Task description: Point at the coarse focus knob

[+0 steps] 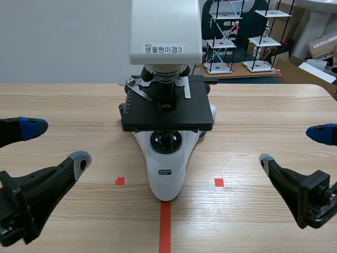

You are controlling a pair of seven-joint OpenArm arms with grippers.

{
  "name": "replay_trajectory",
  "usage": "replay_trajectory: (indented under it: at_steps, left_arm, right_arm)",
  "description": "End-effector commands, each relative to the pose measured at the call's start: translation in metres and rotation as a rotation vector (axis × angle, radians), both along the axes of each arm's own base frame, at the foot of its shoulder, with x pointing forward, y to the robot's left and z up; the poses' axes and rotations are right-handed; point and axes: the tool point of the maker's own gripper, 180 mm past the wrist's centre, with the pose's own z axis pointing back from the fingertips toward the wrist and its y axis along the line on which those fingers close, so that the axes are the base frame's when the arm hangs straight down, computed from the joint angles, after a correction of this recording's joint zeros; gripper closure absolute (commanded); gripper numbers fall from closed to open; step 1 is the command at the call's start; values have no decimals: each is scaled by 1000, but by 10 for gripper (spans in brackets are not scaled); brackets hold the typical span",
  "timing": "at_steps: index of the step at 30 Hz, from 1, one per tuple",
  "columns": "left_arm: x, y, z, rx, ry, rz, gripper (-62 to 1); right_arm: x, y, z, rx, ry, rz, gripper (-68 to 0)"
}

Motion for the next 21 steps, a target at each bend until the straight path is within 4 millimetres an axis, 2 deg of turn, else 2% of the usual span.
replay_trajectory:
  at_steps: [1,21]
  left_arm:
    - [0,-1,6,-17,-15,0,-566]
    - [0,-1,5,-10,-16,-2,-566]
  right_arm:
    - [2,4,9,18,-29,8,-577]
    - [2,4,9,17,-29,8,-577]
